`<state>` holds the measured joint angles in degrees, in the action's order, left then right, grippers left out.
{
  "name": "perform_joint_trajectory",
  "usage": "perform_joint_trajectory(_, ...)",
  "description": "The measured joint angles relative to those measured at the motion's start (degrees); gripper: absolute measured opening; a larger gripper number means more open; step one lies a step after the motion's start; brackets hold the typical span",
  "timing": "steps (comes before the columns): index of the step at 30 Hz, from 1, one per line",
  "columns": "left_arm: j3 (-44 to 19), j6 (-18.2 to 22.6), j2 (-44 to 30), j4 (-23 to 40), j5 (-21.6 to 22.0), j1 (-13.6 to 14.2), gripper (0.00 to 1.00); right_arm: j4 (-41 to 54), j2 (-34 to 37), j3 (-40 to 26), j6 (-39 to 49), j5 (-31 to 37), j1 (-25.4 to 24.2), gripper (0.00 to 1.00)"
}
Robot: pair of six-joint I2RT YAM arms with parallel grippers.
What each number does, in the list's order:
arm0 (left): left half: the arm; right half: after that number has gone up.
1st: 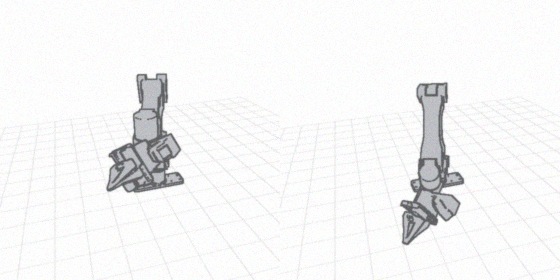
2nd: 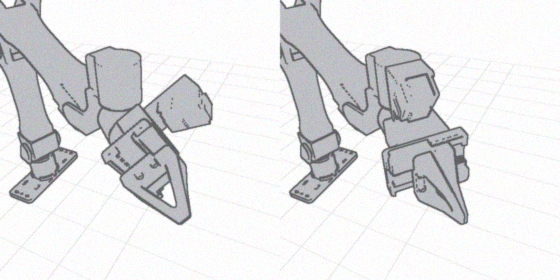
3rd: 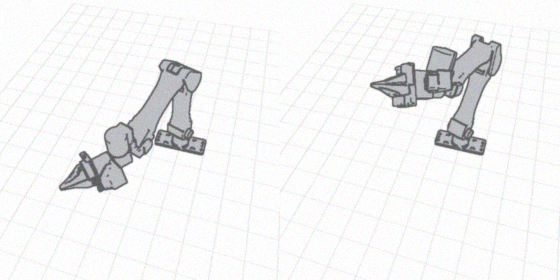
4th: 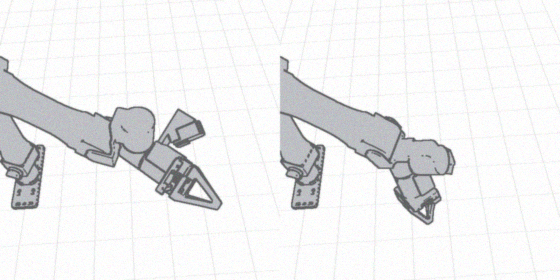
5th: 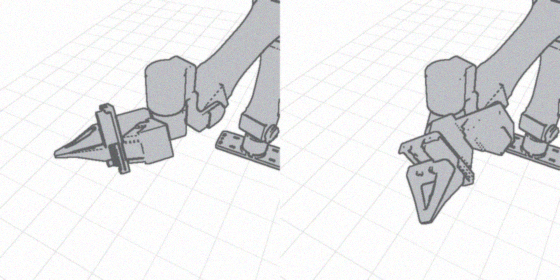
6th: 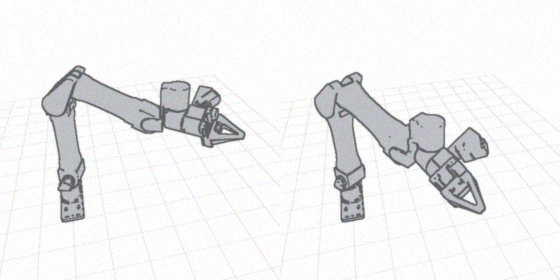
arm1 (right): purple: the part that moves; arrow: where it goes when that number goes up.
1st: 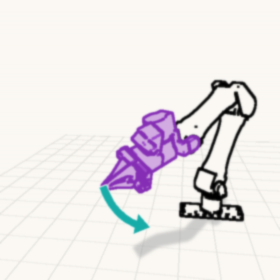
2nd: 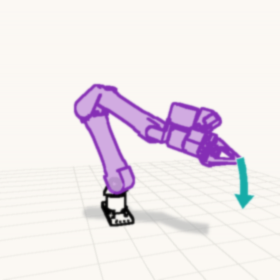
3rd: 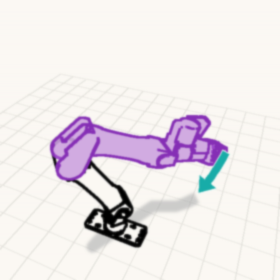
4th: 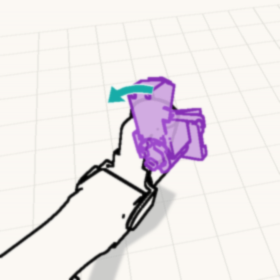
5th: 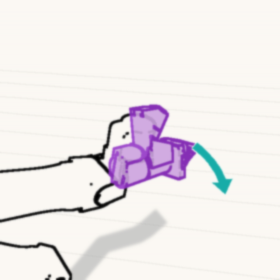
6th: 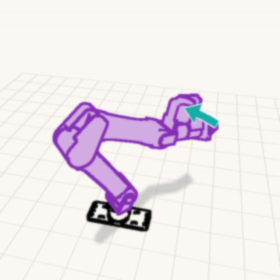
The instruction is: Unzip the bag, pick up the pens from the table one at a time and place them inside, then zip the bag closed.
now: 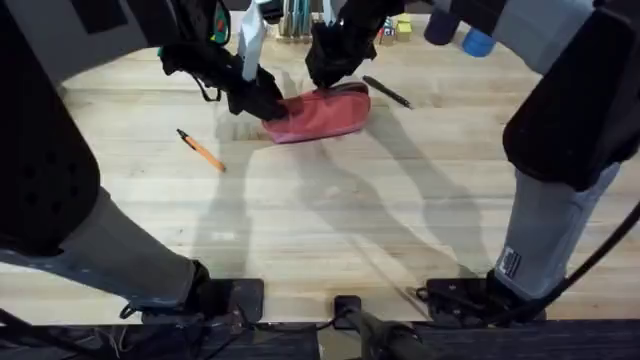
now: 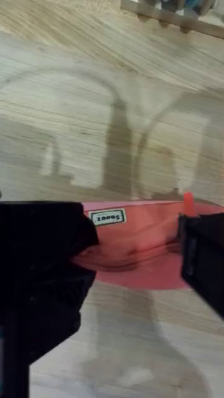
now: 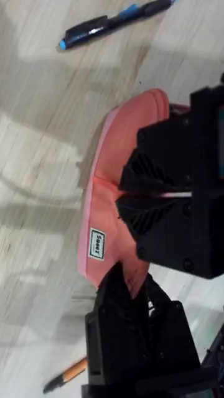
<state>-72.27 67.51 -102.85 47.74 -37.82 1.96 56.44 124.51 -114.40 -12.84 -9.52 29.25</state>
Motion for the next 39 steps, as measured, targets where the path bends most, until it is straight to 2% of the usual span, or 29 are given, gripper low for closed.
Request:
perform_joint_trajectory(4,0.00,0.00,0.00,-0.02,0.00,0.00,0.042,-0.06,0.00,-0.01,-0.02,-0.15,-0.03,0.031)
perform_joint_trajectory(39,0.00,0.00,0.00,0.01,0.00,0.00,0.042,0.20,-0.02,-0.01,0.02,-0.61,-0.02,0.032)
